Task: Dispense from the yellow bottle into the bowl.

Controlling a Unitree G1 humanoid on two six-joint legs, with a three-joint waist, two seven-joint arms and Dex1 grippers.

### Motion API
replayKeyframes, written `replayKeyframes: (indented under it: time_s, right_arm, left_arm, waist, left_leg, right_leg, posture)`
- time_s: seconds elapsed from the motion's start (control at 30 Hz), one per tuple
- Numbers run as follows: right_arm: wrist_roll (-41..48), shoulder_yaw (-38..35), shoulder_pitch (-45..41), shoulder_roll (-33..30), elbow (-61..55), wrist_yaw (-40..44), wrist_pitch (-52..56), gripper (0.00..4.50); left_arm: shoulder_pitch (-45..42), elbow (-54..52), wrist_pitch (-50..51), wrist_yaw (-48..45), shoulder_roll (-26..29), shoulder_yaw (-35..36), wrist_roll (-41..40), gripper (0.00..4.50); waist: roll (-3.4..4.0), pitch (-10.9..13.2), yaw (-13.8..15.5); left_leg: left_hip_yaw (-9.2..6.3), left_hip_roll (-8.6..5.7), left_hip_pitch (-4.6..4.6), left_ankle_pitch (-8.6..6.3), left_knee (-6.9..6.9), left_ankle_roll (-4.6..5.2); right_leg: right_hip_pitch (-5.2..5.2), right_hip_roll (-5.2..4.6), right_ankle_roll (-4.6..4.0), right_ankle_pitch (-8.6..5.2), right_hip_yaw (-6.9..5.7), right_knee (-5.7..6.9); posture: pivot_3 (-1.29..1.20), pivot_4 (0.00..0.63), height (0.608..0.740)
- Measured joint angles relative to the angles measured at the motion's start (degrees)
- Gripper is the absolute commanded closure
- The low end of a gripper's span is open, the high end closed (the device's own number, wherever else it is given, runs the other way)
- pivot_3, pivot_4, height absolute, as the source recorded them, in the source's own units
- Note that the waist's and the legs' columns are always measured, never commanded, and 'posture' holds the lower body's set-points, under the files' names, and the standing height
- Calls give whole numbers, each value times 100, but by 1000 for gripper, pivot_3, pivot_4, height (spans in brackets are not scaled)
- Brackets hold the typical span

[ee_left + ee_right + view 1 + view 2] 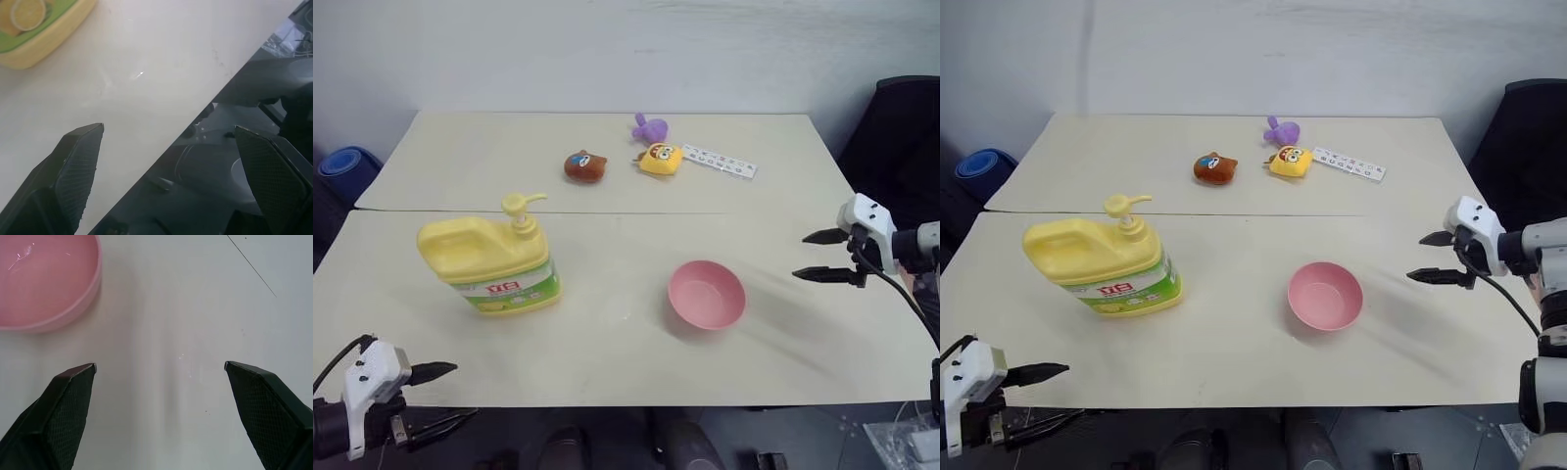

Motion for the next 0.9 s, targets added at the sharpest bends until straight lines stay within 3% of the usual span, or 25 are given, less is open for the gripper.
replayKeyframes:
  time_s: [0.3, 0.47, 0.63, 0.77, 0.9]
  right_arm:
    - [9, -1, 9, 2, 19, -245, -12, 143]
    - [115, -63, 21, 2, -95, -388, 294, 143]
    - [580, -297, 711, -118, -1594, -161, 889, 143]
    - [1144, -699, 1737, -208, -3498, -263, 1664, 143]
    - [1742, -1087, 2789, -245, -5509, -610, 2623, 143]
  left_arm:
    - [-435, 14, -14, 371, -1, -224, 78, 0]
    - [-1108, -514, 989, 674, 18, -134, -1253, 0]
    - [-1869, -955, 1623, 688, 733, -1, -2314, 0]
    - [-2600, -1127, 1670, 517, 1323, -582, -2454, 0]
    - [-3175, -1086, 1684, 390, 1507, -1117, -2530, 0]
  waist:
    - [0, 0, -2]
    - [0, 0, 5]
    - [1, 0, 26]
    - [2, -1, 90]
    - [2, -1, 117]
  left_leg:
    - [0, 1, 1, 0, 1, 0]
    - [-8, 1, -3, 0, 11, 0]
    - [-26, 0, -2, 2, 12, -4]
    - [-29, -28, -1, 4, 11, -7]
    - [-30, -28, 1, 4, 12, -7]
  right_leg:
    - [0, 0, 2, 1, 1, 9]
    - [-1, -4, 8, 4, -1, 24]
    - [-1, 3, 4, 1, -11, 39]
    - [-2, 4, 4, -1, -9, 46]
    - [-3, 8, 2, -4, -6, 54]
  posture:
    - [0, 150, 740]
    - [0, 150, 740]
    - [0, 150, 740]
    - [0, 150, 740]
    - [0, 150, 740]
